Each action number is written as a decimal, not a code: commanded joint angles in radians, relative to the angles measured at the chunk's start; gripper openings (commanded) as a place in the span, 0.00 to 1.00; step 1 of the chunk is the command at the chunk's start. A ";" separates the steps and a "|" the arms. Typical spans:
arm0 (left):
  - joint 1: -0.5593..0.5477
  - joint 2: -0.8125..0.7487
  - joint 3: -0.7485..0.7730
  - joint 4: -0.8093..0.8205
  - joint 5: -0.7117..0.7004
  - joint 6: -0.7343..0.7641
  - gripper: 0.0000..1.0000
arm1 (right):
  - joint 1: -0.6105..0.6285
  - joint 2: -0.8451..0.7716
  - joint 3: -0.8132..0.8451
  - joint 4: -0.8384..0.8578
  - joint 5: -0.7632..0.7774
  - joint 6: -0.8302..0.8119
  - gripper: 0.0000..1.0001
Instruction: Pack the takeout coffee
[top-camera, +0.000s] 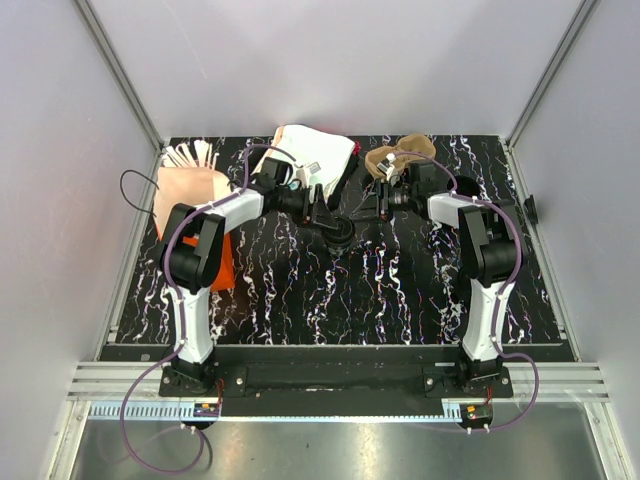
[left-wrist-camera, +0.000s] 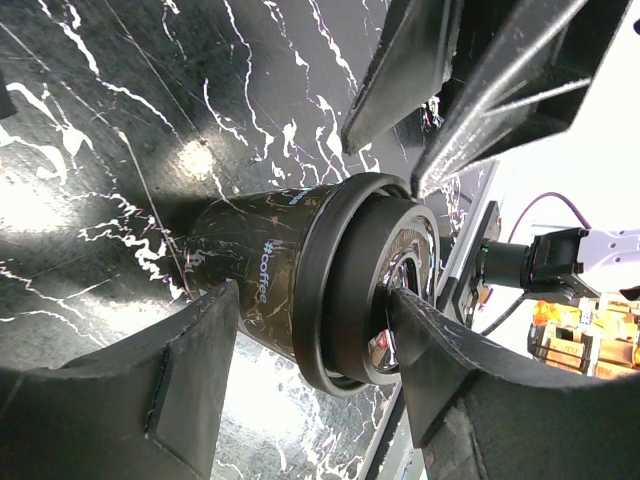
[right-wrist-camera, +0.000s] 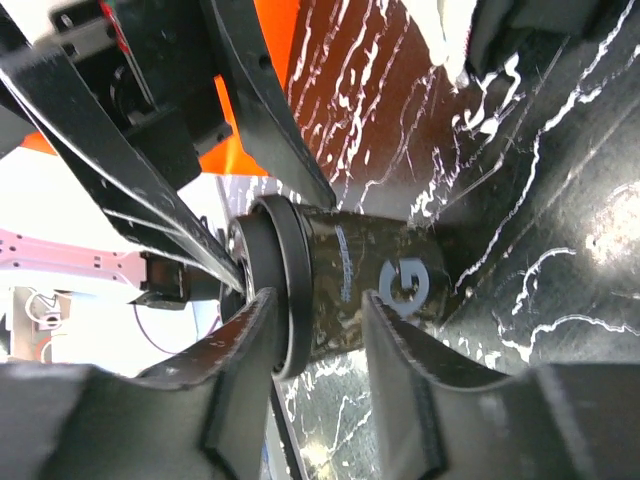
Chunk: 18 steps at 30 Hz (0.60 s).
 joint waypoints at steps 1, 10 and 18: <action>-0.012 0.038 -0.008 0.001 -0.016 0.018 0.64 | 0.003 0.021 0.014 0.141 -0.047 0.086 0.43; -0.020 0.043 0.002 -0.007 -0.032 0.015 0.64 | 0.009 0.010 -0.030 0.167 -0.054 0.095 0.39; -0.029 0.037 0.008 -0.027 -0.062 0.030 0.64 | 0.012 -0.008 -0.061 0.110 -0.071 0.046 0.42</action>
